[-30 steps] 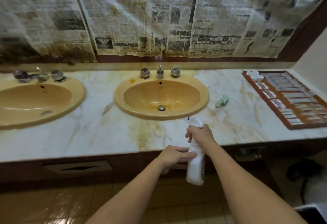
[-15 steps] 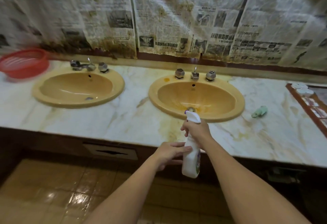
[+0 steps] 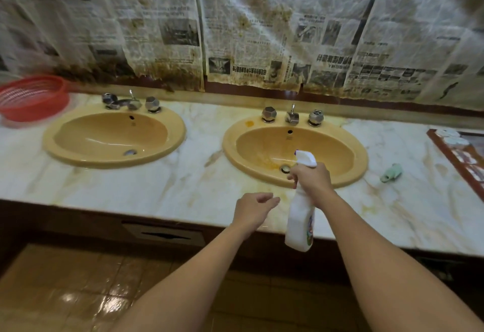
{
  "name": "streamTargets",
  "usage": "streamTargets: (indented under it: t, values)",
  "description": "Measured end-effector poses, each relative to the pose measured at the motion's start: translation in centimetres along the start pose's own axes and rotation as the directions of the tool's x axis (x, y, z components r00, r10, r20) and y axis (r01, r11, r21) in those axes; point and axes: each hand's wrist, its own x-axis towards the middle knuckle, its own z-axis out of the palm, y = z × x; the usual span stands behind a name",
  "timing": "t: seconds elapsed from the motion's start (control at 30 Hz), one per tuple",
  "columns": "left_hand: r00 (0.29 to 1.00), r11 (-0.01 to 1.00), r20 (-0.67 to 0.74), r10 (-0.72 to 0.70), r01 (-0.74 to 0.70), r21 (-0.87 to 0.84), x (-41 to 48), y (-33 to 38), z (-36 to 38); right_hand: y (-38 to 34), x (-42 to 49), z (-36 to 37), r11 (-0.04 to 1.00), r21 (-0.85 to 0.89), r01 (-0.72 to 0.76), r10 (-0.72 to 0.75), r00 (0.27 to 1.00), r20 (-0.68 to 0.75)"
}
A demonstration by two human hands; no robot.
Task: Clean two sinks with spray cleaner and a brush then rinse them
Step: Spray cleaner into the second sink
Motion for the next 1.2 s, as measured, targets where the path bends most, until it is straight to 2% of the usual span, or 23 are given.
streamTargets:
  t: [0.1,0.23,0.33,0.53,0.6,0.67,0.8,0.93,1.07,1.2]
  values:
    - [0.991,0.991,-0.134,0.002,0.016,0.135,2.2,0.4,0.1,-0.4,2.1,-1.5,0.998,0.06,-0.021,0.009,0.978,0.207]
    - [0.969,0.951,-0.243,0.032,0.045,0.305,5.8,1.3,0.7,-0.8,6.4,-3.0,0.995,-0.078,-0.055,0.079,0.937,0.34]
    - [0.958,0.916,-0.285,0.009,0.107,0.387,9.0,1.9,1.5,-1.0,10.7,-4.4,0.992,-0.099,-0.073,0.112,0.868,0.484]
    - [0.93,0.844,-0.362,-0.069,0.248,0.475,13.0,2.2,3.1,-1.6,18.1,-6.0,0.953,-0.298,-0.061,0.238,0.761,0.604]
    - [0.925,0.815,-0.365,-0.108,0.293,0.5,13.7,2.0,3.7,-1.8,19.7,-6.2,0.941,-0.333,-0.055,0.274,0.7,0.659]
    - [0.921,0.799,-0.366,-0.132,0.317,0.511,14.1,1.8,4.4,-1.8,20.9,-6.2,0.935,-0.351,-0.045,0.286,0.68,0.675]
    - [0.909,0.778,-0.387,-0.155,0.354,0.519,14.6,1.6,4.8,-1.5,21.9,-5.9,0.947,-0.319,-0.046,0.256,0.709,0.657]
    - [0.904,0.761,-0.404,-0.139,0.359,0.54,16.0,1.8,4.3,-1.1,22.5,-6.1,0.965,-0.241,-0.107,0.243,0.714,0.656]
    - [0.92,0.764,-0.386,-0.066,0.296,0.574,17.5,2.4,3.9,-0.6,22.4,-6.1,0.979,-0.145,-0.147,0.201,0.837,0.51]
    - [0.95,0.663,-0.312,0.019,0.221,0.715,19.3,2.0,2.9,-0.2,20.8,-6.1,0.979,-0.149,-0.139,0.177,0.941,0.288]
